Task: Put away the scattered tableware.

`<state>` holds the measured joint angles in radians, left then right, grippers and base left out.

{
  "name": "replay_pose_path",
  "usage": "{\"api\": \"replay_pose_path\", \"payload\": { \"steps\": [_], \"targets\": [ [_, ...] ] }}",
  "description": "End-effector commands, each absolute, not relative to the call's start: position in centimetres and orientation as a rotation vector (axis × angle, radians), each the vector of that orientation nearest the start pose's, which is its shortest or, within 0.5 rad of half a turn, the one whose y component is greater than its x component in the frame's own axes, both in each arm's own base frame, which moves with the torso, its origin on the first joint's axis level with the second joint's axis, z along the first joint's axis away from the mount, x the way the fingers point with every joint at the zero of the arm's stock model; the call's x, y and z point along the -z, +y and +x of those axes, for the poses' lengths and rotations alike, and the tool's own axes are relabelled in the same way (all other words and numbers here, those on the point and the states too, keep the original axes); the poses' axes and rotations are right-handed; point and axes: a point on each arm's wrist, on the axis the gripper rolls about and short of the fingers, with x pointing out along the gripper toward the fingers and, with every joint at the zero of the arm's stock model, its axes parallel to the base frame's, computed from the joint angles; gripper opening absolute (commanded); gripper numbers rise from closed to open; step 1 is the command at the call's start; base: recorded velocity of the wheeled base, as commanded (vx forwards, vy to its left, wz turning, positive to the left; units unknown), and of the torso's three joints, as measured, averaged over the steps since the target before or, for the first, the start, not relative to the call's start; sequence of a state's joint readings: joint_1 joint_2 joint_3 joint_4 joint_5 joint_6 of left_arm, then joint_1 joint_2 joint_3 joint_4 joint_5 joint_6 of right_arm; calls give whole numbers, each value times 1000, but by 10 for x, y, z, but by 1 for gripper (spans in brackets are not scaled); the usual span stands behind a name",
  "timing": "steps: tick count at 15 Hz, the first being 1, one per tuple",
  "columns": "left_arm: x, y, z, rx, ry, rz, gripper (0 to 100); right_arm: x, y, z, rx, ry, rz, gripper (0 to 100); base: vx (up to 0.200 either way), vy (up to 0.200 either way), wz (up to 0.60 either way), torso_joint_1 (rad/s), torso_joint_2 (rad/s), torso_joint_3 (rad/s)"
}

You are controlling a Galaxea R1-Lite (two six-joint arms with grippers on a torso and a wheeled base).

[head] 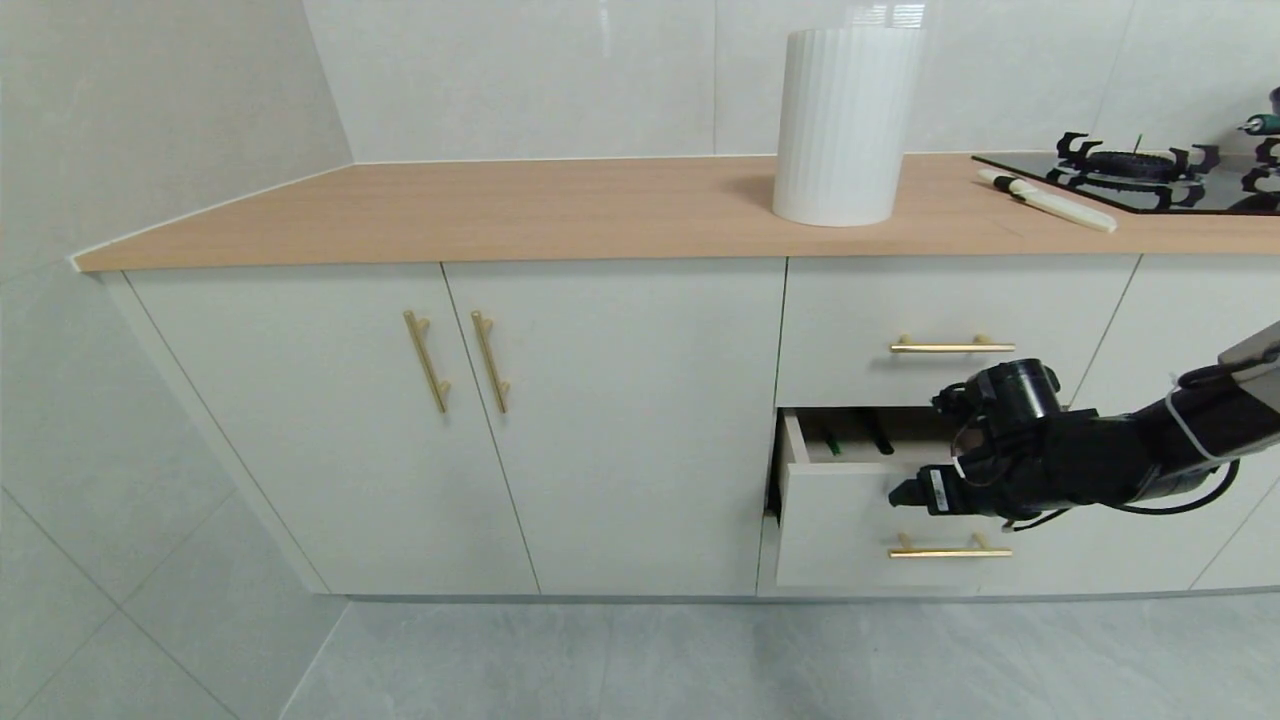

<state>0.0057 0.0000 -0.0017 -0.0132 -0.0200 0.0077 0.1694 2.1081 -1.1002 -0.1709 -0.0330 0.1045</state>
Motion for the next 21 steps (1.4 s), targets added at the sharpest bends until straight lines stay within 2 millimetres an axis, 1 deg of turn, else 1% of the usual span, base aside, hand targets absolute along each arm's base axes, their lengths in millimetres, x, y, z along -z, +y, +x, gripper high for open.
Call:
{"api": "replay_pose_path", "payload": {
  "steps": [1, 2, 3, 4, 7, 13, 15, 17, 18, 21],
  "targets": [
    [-77, -1, -23, 14, -15, 8, 100, -71, 61, 390, -75, 819, 22, 100, 0, 0, 0, 0, 0, 0],
    [-77, -1, -23, 14, -14, 8, 100, -71, 60, 392, -73, 815, 24, 100, 0, 0, 0, 0, 0, 0],
    [-77, -1, -23, 14, -15, 8, 100, -73, 56, 402, -61, 787, 34, 100, 0, 0, 0, 0, 0, 0],
    [-77, -1, -23, 14, -14, 8, 100, -74, 51, 406, -49, 778, 40, 100, 0, 0, 0, 0, 0, 0],
    [-77, -1, -23, 14, -14, 8, 100, -77, 45, 414, -32, 716, 55, 100, 0, 0, 0, 0, 0, 0],
    [-77, -1, -23, 14, -14, 8, 100, -74, 46, 418, -18, 677, 63, 100, 0, 0, 0, 0, 0, 0],
    [-77, -1, -23, 14, -14, 8, 100, -70, 49, 423, 12, 636, 84, 100, 0, 0, 0, 0, 0, 0],
    [-77, -1, -23, 14, -15, 8, 100, -63, 50, 425, 22, 641, 81, 100, 0, 0, 0, 0, 0, 0],
    [-77, -1, -23, 14, -15, 8, 100, -62, 53, 427, 15, 624, 82, 100, 0, 0, 0, 0, 0, 0],
    [-77, -1, -23, 14, -14, 8, 100, -58, 54, 433, 29, 566, 91, 100, 0, 0, 0, 0, 0, 0]
  ]
}}
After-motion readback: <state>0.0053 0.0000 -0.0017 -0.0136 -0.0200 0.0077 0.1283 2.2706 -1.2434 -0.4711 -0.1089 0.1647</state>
